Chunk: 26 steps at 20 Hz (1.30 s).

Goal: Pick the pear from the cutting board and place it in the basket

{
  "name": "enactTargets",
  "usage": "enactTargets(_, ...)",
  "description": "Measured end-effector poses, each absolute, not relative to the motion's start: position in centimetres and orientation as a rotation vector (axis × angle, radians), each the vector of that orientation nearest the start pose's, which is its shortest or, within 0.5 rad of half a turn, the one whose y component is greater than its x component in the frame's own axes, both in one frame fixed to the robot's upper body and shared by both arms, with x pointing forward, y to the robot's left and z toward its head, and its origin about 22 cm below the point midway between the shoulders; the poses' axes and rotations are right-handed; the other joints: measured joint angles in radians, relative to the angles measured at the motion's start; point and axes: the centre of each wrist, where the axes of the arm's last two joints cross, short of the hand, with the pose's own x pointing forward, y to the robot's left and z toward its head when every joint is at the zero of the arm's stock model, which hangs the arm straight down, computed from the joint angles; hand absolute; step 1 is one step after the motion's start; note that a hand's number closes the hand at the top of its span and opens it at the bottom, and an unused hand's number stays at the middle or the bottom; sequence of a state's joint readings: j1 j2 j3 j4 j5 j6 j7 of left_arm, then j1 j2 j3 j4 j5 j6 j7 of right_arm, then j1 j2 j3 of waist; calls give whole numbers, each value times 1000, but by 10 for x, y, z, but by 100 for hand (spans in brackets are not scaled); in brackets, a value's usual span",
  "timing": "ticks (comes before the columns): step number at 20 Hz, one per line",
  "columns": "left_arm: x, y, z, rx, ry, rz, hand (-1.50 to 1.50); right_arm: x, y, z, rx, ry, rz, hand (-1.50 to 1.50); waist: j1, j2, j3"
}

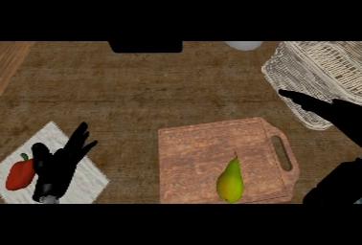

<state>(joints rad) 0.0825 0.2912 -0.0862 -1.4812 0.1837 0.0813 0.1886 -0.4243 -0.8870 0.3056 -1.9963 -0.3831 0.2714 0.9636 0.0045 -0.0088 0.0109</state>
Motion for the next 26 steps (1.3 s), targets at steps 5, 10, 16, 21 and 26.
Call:
enactTargets(5, 217, 289, -27, 146, -1195, -32, 0, 247, -231, 194, -327, -1018, 1043, -150, -2, -1, 3)
enactTargets(10, 217, 293, -26, 140, -1197, -29, 0, 243, -220, 168, -326, -994, 1042, -150, -3, -2, 3)
enactTargets(16, 219, 293, -26, 157, -1183, -30, 0, 241, -209, 147, -334, -1001, 1031, -150, -3, -2, 5)
enactTargets(21, 217, 291, -23, 147, -1180, -28, 0, 240, -204, 127, -345, -999, 1018, -150, -3, -2, 3)
enactTargets(26, 216, 293, -25, 145, -1193, -26, 0, 241, -199, 114, -347, -1010, 1009, -150, -3, -2, 3)
